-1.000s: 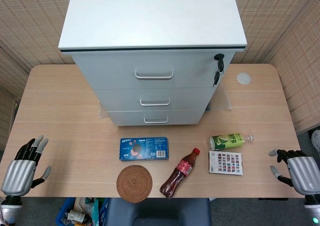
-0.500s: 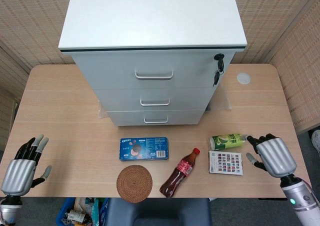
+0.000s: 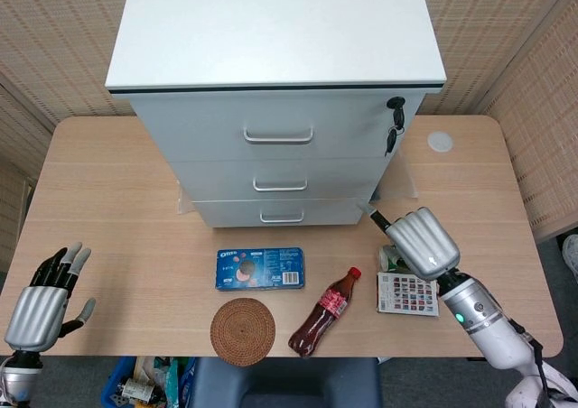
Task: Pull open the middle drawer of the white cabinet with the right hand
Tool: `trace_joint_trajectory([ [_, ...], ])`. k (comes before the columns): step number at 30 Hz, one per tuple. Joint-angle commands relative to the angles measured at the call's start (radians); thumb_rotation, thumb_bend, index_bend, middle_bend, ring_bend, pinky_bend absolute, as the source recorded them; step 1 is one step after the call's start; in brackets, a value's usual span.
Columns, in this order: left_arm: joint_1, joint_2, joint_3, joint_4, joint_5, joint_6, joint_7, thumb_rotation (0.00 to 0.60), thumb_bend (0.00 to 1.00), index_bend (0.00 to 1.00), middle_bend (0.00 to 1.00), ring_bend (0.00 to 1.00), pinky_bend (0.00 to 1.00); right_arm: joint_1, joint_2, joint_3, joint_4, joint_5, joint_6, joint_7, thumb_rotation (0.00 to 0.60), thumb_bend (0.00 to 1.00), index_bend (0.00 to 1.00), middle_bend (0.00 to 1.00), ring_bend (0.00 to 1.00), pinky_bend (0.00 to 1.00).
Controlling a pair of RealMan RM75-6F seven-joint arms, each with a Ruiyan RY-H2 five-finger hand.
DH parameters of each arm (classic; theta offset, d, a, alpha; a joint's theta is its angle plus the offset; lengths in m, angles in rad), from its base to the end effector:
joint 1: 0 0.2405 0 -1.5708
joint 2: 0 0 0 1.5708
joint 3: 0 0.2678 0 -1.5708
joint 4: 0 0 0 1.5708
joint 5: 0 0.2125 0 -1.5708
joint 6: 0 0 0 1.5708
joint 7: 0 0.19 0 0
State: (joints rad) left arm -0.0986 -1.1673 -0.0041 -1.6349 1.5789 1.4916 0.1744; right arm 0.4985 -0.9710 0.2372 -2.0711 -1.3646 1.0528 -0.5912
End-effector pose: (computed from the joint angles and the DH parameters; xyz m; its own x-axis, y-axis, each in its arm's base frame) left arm -0.3000 0.2209 0.1313 0.4959 0.0237 0.8680 0.8646 -0.1069 -0.4910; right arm -0.1205 -0.3207 0.1279 0.6585 0.0154 0.7524 -0.6602 -0.4681 0.5874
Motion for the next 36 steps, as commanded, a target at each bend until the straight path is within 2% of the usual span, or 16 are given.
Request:
trace_joint_trajectory([
  [1, 0.0, 0.001, 0.0, 0.002, -0.001, 0.0, -0.003, 0.6, 0.34, 0.02, 0.0, 0.02, 0.12, 0.065, -0.03, 0.033, -0.027, 0.077, -0.037, -0.066, 0.6, 0.28, 0.1, 0.86, 0.89, 0.92],
  [10, 0.002, 0.002, 0.002, 0.01, -0.001, 0.003, -0.012, 0.6, 0.34, 0.02, 0.0, 0.02, 0.12, 0.173, -0.074, 0.063, -0.046, 0.19, -0.053, -0.131, 0.6, 0.28, 0.1, 0.87, 0.9, 0.92],
  [28, 0.0, 0.005, 0.002, 0.01, -0.004, -0.002, -0.01, 0.6, 0.34, 0.02, 0.0, 0.02, 0.12, 0.329, -0.117, 0.077, 0.003, 0.349, -0.055, -0.169, 0.6, 0.28, 0.1, 0.87, 0.9, 0.92],
  [36, -0.002, 0.005, 0.002, 0.009, -0.005, -0.006, -0.008, 0.6, 0.34, 0.02, 0.0, 0.02, 0.12, 0.388, -0.122, 0.068, 0.014, 0.42, -0.05, -0.196, 0.6, 0.28, 0.11, 0.87, 0.9, 0.92],
])
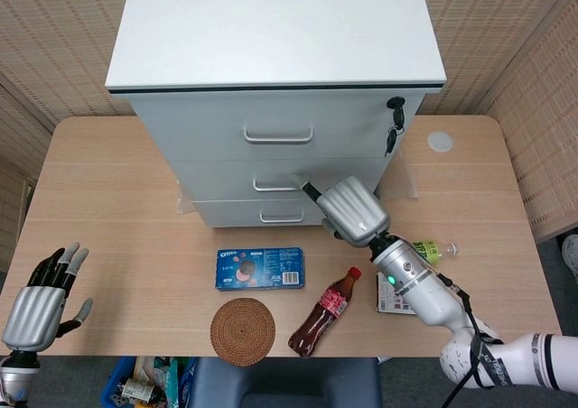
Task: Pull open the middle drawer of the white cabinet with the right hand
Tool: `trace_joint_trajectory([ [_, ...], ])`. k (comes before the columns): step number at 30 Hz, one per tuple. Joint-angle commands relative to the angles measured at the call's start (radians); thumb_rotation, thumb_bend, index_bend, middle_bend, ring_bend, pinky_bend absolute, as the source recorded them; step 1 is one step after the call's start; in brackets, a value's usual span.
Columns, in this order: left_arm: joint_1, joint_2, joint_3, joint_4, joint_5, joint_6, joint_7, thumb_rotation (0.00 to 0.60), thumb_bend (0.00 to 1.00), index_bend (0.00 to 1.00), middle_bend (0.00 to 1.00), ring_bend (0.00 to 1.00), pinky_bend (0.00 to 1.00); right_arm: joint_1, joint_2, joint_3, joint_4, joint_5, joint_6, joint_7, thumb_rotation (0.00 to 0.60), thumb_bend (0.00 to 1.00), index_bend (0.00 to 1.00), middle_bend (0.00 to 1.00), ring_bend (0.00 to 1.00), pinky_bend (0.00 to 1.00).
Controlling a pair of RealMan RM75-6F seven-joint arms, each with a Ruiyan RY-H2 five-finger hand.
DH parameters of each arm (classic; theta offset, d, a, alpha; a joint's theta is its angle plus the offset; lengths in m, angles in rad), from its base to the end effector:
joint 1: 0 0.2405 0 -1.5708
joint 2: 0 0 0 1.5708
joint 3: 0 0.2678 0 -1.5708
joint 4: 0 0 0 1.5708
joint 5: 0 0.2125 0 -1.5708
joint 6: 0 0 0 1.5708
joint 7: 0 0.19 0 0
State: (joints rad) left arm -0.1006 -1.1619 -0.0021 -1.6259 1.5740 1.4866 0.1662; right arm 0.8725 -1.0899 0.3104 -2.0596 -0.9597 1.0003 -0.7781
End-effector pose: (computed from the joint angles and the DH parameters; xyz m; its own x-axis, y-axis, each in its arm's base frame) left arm -0.3035 0.2214 0.1328 0.5015 0.0301 0.8646 0.8619 -0.1039 -0.4963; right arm -0.0229 -0.3739 0.0976 0.6407 0.0307 0.7671 -0.6345 -0.5414 0.5517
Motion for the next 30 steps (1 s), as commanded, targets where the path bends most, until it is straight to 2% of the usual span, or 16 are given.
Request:
trace_joint_trajectory([
  [1, 0.0, -0.001, 0.0, 0.001, 0.0, -0.001, 0.0, 0.6, 0.34, 0.02, 0.0, 0.02, 0.12, 0.02, -0.004, -0.007, 0.004, 0.023, 0.003, -0.012, 0.6, 0.28, 0.12, 0.87, 0.9, 0.92],
  [10, 0.0, -0.003, 0.001, 0.005, -0.002, -0.002, -0.001, 0.6, 0.34, 0.02, 0.0, 0.02, 0.12, 0.072, -0.019, -0.021, 0.019, 0.079, 0.006, -0.027, 0.6, 0.28, 0.19, 0.87, 0.9, 0.92],
  [20, 0.001, -0.005, 0.002, 0.01, -0.003, -0.002, -0.006, 0.6, 0.34, 0.02, 0.0, 0.02, 0.12, 0.115, -0.032, -0.046, 0.029, 0.112, 0.016, -0.032, 0.6, 0.28, 0.2, 0.87, 0.9, 0.92],
  [30, 0.0, -0.006, 0.002, 0.011, -0.006, -0.006, -0.003, 0.6, 0.34, 0.02, 0.0, 0.02, 0.12, 0.113, -0.013, -0.095, -0.004, 0.084, 0.042, -0.037, 0.6, 0.28, 0.2, 0.87, 0.9, 0.92],
])
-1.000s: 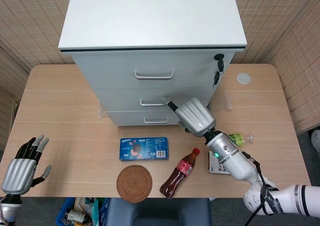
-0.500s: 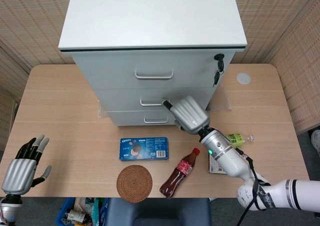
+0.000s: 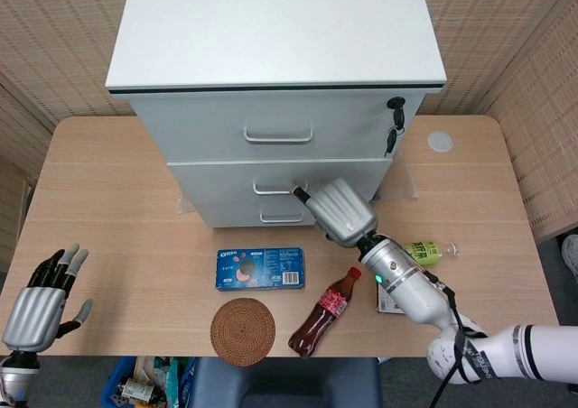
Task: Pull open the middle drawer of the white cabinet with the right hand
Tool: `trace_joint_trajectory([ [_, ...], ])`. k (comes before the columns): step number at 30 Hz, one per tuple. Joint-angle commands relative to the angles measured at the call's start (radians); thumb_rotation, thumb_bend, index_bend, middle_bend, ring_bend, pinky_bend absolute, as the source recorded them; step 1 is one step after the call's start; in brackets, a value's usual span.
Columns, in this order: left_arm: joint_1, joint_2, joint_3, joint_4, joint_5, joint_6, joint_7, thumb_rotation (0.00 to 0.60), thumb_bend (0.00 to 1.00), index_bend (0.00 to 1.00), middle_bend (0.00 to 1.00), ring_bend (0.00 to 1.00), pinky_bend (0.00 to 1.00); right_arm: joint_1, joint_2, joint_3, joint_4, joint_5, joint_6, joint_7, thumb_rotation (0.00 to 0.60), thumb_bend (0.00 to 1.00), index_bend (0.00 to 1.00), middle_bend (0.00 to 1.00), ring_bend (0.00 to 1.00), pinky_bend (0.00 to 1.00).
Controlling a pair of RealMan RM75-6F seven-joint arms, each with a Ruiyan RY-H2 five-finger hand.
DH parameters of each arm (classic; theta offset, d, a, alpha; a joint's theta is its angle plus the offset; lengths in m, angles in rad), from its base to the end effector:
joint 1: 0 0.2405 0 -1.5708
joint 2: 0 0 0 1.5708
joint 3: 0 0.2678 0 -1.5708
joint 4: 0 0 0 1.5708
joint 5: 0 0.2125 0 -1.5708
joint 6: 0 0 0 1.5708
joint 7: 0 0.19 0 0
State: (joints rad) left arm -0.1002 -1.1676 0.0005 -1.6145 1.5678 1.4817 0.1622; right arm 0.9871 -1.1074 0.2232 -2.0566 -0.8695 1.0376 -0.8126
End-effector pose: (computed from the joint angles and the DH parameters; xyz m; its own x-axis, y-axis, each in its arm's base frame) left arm -0.3070 0.2210 0.1309 0.5031 0.0387 0.8634 0.8617 -0.0982 -0.4978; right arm -0.0163 -0.3754 0.0808 0.6834 0.0054 0.7300 -0.6062 -0.5529 0.5716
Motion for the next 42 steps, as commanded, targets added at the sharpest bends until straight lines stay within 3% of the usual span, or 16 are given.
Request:
trace_joint_trajectory([
  [1, -0.002, -0.001, -0.001, -0.001, 0.0, -0.002, 0.001, 0.6, 0.34, 0.02, 0.0, 0.02, 0.12, -0.002, 0.006, -0.012, -0.011, -0.009, 0.007, -0.003, 0.6, 0.28, 0.2, 0.87, 0.9, 0.92],
  [42, 0.003, 0.001, 0.001, -0.01, -0.003, 0.004, 0.011, 0.6, 0.34, 0.02, 0.0, 0.02, 0.12, -0.081, 0.087, -0.144, -0.23, -0.266, 0.069, -0.067, 0.6, 0.28, 0.2, 0.88, 0.9, 0.92],
])
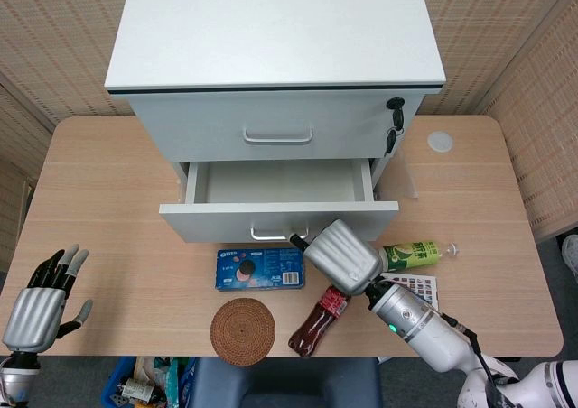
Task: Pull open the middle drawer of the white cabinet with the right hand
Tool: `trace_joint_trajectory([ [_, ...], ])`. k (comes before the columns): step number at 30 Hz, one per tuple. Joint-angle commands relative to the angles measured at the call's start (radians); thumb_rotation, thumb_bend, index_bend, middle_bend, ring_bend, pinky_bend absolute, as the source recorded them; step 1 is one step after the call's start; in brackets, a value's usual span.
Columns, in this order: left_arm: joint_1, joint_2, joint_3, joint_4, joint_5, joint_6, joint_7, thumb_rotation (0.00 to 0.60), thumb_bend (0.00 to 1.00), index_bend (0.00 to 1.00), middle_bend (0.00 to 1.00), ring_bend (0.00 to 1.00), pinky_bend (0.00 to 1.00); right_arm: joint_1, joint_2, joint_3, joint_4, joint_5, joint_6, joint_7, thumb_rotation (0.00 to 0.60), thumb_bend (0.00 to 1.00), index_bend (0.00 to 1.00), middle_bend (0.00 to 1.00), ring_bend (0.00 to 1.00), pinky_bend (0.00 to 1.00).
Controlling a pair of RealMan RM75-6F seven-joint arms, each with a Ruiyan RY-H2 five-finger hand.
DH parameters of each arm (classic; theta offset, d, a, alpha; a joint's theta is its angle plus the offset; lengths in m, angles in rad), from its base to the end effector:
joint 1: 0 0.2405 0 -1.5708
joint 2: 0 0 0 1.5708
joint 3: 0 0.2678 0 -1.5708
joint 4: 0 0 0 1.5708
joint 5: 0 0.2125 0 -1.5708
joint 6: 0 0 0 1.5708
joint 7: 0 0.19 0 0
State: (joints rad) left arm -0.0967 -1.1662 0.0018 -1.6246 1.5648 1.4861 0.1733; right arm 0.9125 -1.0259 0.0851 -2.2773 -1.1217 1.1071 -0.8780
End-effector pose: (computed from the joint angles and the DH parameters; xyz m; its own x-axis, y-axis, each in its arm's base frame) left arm -0.3062 0.2195 0.1313 0.5047 0.0376 0.8625 0.8612 -0.0925 -0.4999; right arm -0.0118 -0.3027 0.0858 0.7145 0.0724 0.6959 -0.4823 -0.6696 0.5648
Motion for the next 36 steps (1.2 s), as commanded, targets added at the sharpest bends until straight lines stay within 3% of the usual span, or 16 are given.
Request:
trace_joint_trajectory([
  [1, 0.0, -0.001, 0.0, 0.0, -0.001, -0.002, 0.0, 0.6, 0.34, 0.02, 0.0, 0.02, 0.12, -0.009, 0.007, -0.009, -0.013, -0.022, -0.001, -0.005, 0.6, 0.28, 0.2, 0.88, 0.9, 0.92],
  [36, 0.0, 0.003, -0.003, 0.001, 0.004, 0.006, -0.004, 0.6, 0.34, 0.02, 0.0, 0.02, 0.12, -0.118, 0.021, -0.056, -0.079, -0.248, -0.003, -0.033, 0.6, 0.28, 0.2, 0.88, 0.91, 0.92],
])
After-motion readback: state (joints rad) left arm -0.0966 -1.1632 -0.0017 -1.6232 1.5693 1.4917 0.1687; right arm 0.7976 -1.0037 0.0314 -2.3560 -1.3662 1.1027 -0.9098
